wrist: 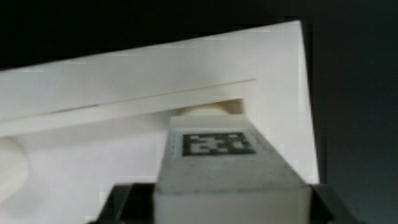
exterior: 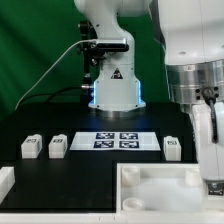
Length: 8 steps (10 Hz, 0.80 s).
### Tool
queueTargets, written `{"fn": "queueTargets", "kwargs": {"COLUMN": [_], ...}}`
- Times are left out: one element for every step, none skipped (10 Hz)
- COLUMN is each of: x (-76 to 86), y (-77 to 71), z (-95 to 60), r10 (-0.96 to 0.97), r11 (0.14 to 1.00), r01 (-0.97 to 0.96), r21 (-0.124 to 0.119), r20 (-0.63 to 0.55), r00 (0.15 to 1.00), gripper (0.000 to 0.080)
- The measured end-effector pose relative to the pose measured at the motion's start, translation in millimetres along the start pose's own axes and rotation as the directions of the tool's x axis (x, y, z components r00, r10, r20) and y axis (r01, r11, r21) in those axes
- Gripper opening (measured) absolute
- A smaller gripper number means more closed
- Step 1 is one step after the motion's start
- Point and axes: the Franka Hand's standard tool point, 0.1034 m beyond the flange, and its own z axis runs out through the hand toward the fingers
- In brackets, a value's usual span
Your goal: Assemble one leg
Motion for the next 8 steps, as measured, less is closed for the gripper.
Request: {"fn": "queueTargets", "kwargs": {"x": [-0.1, -0.1, -0.1, -0.8, -2.0, -1.4, -0.2, 0.2], "y": [0.1, 0.2, 0.4, 0.7, 1.7, 3.7, 3.4, 3.3], "z": [0.0, 0.2, 0.4, 0.7, 1.3, 1.4, 1.4, 1.4], "r10": [0.025, -0.002, -0.03, -0.037, -0.264, -0.457, -0.529, -0.606], "r11": [1.0, 1.0, 1.0, 0.999, 0.965, 0.889, 0.849, 0.795], "r01": [-0.025, 0.002, 0.03, 0.037, 0.264, 0.457, 0.529, 0.606], "r21": [0.0, 0.0, -0.001, -0.001, -0.005, -0.021, -0.021, -0.021], "r20": [0.0, 0.0, 0.0, 0.0, -0.003, 0.005, 0.004, 0.005], "r00": [1.0, 1.0, 1.0, 0.999, 0.965, 0.89, 0.849, 0.795], "gripper": [0.029, 0.029, 0.0396, 0.0536, 0.0621, 0.0621, 0.0643, 0.0643]}}
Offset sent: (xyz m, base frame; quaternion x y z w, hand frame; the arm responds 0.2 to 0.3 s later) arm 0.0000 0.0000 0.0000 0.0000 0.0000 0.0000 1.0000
